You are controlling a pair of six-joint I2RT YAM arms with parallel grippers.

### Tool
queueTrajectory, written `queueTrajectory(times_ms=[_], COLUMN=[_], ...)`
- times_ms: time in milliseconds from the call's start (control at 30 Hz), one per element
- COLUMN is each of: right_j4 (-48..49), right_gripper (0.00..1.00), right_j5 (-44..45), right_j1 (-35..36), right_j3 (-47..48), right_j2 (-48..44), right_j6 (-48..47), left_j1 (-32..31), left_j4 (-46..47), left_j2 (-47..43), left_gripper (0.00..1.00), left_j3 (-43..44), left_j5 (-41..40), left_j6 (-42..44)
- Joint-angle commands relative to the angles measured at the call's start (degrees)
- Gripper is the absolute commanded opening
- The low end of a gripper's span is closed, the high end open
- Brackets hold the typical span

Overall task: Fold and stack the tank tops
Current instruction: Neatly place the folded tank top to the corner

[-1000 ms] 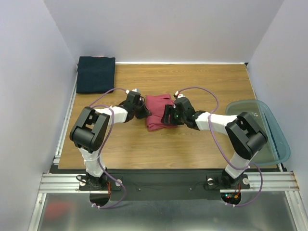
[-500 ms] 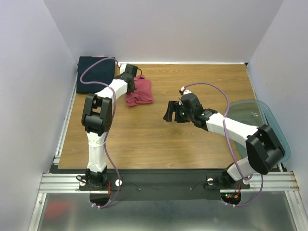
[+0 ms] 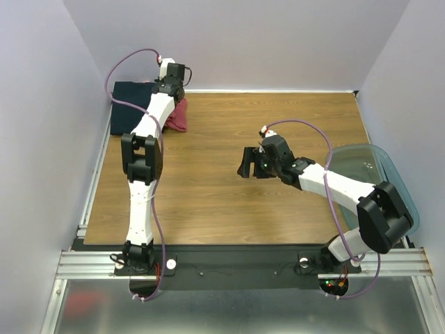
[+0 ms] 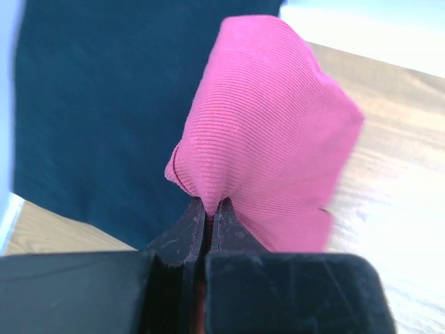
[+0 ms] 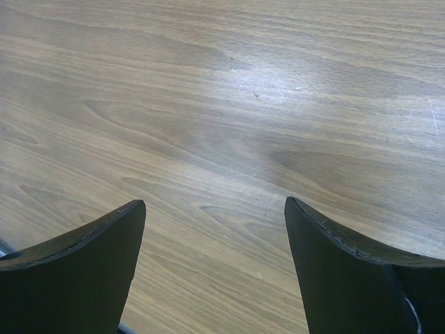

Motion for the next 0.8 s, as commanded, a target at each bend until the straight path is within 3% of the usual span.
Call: queueTrajectory(times_ms=[0, 400, 767], right_j4=[-0.06, 0.03, 0.03], right_gripper=[0.87, 0.87, 0.86], right_j5=[0.97, 0.27, 0.71], right_j1=[-0.5, -0.5, -0.5], right_j3=[1.12, 3.15, 3.59], right_j2=[0.1, 4.5, 6.08], right_j6=[-1.16, -1.34, -1.87], left_j1=[2.77, 11.74, 18.86], left_j4=[0.5, 2.7, 3.05], left_j2=[-2.37, -5.18, -1.23], left_gripper=[0.0, 0.0, 0.0], left_j3=[4.23, 0.1, 2.12], left_j5=[-2.33, 1.72, 10.33], left_j6=[4.97, 3.13, -2.32])
